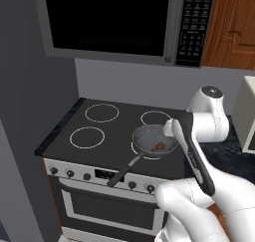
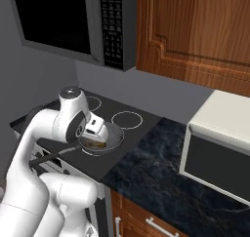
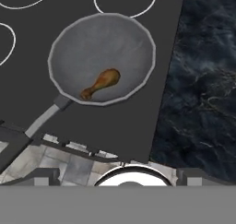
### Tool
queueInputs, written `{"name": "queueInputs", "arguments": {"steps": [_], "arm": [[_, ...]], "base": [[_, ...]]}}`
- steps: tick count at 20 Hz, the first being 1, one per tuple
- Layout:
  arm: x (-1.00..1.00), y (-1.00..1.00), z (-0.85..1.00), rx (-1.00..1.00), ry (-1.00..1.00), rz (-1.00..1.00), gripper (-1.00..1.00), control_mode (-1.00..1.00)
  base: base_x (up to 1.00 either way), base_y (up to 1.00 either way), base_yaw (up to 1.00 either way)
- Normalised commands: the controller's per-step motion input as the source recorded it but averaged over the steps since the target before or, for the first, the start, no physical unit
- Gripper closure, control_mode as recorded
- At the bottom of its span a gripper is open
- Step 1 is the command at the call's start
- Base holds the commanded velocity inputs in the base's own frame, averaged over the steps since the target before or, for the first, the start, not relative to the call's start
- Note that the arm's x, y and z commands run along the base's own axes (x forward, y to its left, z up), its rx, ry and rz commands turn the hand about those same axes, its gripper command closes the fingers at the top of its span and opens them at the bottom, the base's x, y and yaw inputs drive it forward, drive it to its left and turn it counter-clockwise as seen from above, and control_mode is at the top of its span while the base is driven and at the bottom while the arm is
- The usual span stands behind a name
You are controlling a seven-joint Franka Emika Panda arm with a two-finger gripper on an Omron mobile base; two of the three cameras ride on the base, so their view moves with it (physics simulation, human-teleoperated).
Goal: Take the chicken drumsticks from the pan and place one on each plate on the dining counter.
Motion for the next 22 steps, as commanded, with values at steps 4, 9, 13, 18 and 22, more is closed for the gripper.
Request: {"name": "queueInputs", "arguments": {"steps": [4,9,13,18,22], "arm": [[0.47,0.35,-0.22,0.02,0.0,-0.23,-1.0,-1.0],[0.47,0.16,-0.26,0.06,0.04,-0.18,-1.0,-1.0],[0.36,-0.07,-0.31,0.11,0.12,-0.03,-1.0,-1.0],[0.43,-0.02,-0.4,0.06,0.11,0.0,-1.0,-1.0],[0.48,0.04,-0.43,-0.01,0.03,0.0,-1.0,-1.0]], "base": [[0.0,0.0,0.0],[0.0,0.0,0.0],[0.0,0.0,0.0],[0.0,0.0,0.0],[0.0,0.0,0.0]]}}
